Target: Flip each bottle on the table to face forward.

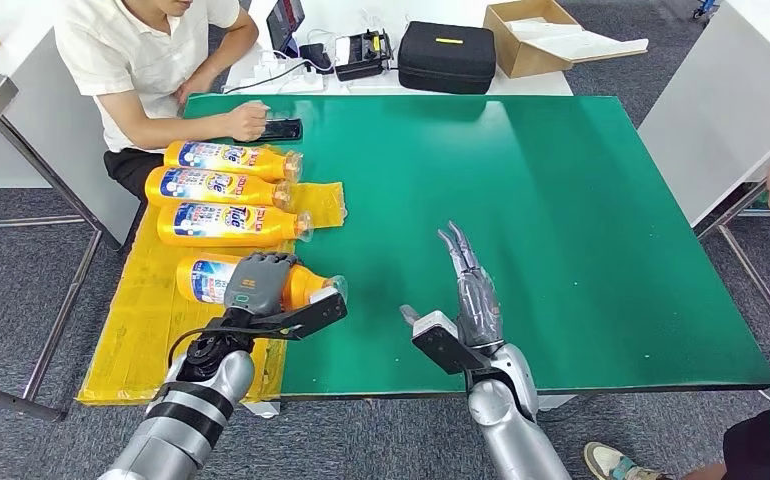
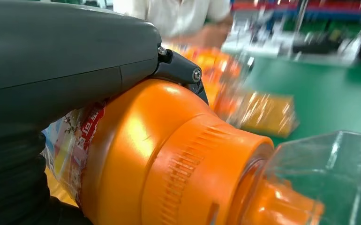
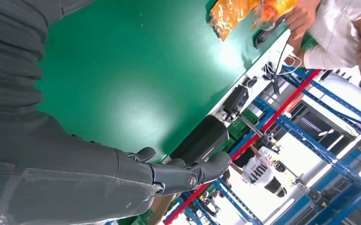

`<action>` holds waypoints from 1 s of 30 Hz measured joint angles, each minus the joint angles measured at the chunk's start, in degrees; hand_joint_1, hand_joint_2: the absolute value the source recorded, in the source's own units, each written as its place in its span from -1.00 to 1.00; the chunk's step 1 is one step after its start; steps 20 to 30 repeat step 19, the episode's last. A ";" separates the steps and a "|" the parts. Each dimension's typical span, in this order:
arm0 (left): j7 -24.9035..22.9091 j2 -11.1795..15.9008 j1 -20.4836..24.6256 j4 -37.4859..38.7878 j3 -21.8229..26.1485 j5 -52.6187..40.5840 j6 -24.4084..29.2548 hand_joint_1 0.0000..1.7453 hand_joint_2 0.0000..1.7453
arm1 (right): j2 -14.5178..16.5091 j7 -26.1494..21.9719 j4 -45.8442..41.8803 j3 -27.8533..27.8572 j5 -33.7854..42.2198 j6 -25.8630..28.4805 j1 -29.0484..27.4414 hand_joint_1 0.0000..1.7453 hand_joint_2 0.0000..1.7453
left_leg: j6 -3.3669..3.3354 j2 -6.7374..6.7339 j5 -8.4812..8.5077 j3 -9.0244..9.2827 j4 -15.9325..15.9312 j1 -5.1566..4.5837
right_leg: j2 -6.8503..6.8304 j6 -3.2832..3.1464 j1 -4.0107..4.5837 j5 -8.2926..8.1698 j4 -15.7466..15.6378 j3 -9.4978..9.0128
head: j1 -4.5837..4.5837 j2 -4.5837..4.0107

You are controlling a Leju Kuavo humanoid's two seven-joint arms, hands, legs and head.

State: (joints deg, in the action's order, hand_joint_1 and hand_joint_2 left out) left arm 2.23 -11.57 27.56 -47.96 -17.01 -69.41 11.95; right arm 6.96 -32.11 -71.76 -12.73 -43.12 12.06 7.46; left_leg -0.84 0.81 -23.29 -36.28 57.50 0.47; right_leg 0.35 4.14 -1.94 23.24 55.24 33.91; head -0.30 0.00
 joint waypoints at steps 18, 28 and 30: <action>-6.51 -0.45 8.77 18.05 3.26 -3.92 -3.09 -1.00 1.00 | 1.36 -1.29 4.72 0.11 1.46 -0.93 2.21 -1.00 1.00 | 0.00 0.11 0.00 0.13 0.00 0.00 | -0.08 0.00 0.00 0.00 0.00 -0.19 | 0.01 0.00; -6.71 -0.51 8.93 18.22 3.28 -4.01 -3.36 -1.00 1.00 | 1.40 -1.29 4.77 0.11 1.46 -0.95 2.25 -1.00 1.00 | 0.00 0.11 0.00 0.15 0.00 0.00 | -0.08 0.00 0.00 0.00 0.00 -0.20 | 0.01 0.00; -6.71 -0.51 8.93 18.22 3.28 -4.01 -3.36 -1.00 1.00 | 1.40 -1.29 4.77 0.11 1.46 -0.95 2.25 -1.00 1.00 | 0.00 0.11 0.00 0.15 0.00 0.00 | -0.08 0.00 0.00 0.00 0.00 -0.20 | 0.01 0.00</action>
